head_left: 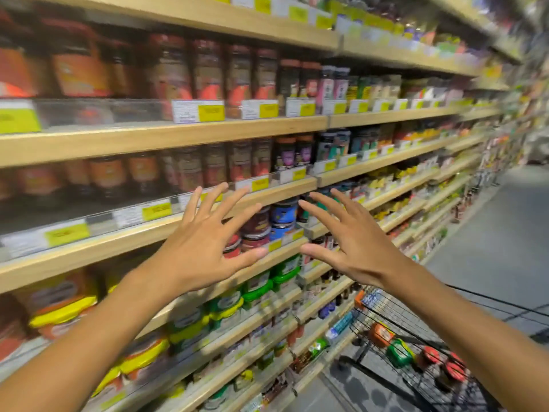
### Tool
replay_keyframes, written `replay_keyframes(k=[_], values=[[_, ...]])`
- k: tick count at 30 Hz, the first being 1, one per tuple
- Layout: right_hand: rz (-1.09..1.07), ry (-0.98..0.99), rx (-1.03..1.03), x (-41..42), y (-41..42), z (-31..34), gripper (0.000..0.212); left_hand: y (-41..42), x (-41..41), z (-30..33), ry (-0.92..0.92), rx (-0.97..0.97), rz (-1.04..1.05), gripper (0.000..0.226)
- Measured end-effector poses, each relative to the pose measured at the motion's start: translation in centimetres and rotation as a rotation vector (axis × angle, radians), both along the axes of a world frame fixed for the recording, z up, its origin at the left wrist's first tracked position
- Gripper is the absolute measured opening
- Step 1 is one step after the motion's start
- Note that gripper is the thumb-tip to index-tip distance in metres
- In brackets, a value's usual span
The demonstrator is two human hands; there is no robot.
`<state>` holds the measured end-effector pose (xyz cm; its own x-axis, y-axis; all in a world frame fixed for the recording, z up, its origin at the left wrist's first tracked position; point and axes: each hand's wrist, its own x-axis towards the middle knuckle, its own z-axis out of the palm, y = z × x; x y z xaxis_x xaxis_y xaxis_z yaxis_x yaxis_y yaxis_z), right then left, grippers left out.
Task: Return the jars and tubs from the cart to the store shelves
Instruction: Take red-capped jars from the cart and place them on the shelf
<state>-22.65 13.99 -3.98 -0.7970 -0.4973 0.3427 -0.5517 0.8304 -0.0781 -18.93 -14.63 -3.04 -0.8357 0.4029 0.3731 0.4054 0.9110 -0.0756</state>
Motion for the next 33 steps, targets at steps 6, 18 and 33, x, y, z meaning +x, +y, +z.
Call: replay_keyframes(k=[6, 18, 33], values=[[-0.139, -0.095, 0.009, 0.9, 12.5, -3.6, 0.085, 12.7, -4.5, -2.6, -0.11, -0.056, -0.112, 0.087], [-0.505, -0.223, -0.068, 3.7, 36.1, -12.6, 0.095, 36.7, -10.5, -12.7, -0.321, -0.082, -0.405, 0.08], [-0.841, -0.433, -0.24, 3.1, 50.6, -22.4, 0.09, 53.4, -20.6, -22.9, -0.56, -0.061, -0.678, 0.083]])
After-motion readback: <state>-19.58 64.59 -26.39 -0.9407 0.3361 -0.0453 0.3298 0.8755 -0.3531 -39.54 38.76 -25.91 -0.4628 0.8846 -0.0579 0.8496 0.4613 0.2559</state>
